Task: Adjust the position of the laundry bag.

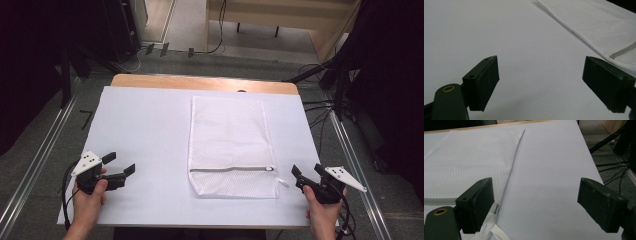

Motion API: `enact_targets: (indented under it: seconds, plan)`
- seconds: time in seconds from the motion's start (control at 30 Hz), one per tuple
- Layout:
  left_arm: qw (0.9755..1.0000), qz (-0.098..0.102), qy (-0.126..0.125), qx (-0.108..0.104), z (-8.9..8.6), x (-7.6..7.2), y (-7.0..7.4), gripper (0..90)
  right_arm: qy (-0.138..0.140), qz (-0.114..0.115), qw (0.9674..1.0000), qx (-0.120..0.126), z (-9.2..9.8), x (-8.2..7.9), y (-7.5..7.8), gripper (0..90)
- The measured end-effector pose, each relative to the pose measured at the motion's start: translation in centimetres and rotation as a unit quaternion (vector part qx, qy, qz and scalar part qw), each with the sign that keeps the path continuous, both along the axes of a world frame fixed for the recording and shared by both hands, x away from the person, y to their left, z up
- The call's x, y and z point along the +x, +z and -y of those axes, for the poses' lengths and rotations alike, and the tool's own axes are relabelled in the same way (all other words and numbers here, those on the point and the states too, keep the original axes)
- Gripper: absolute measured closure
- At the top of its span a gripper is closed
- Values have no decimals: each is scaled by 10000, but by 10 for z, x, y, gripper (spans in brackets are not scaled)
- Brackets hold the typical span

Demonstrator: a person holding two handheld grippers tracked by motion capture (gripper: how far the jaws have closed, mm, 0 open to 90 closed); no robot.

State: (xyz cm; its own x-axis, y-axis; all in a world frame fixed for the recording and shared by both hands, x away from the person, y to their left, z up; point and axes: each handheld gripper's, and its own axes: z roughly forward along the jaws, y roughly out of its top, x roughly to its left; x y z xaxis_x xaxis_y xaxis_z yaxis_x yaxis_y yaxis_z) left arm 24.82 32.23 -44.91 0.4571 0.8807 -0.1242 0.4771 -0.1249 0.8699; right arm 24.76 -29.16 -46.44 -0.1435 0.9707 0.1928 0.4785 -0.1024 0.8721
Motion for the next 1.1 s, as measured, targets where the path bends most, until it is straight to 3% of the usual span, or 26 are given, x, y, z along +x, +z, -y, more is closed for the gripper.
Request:
enact_targets:
  seconds: [0.2, 0.33, 0.37, 0.47, 0.67, 0.93, 0.97, 1.1]
  plan:
    - [9997, 14, -181, 145, 14, -2, -2, 137, 10, -78, 9999, -73, -5, 2, -2, 154]
    - [9998, 36, -195, 101, 18, -2, -1, 138, 5, -31, 9999, -144, -6, 1, -1, 163]
    - [9996, 74, -154, 222, 21, -2, 0, 138, -7, -4, 9999, -158, -5, 0, -1, 166]
    - [9993, 132, -125, 320, 27, -3, 1, 138, -47, -2, 9999, -144, -3, 0, -1, 174]
    - [9993, 67, -339, 117, 46, 7, 5, 148, -69, 16, 9998, -160, -4, 0, -1, 190]
    - [9986, -219, -419, 249, 84, 30, 3, 252, 21, -14, 9995, -319, -12, 0, -3, 202]
    - [9983, -356, -367, 290, 94, 38, 2, 268, 11, -22, 9994, -340, -14, 1, -4, 203]
    - [9981, -482, -272, 281, 106, 50, -2, 323, -12, 5, 9993, -379, -15, -1, -4, 204]
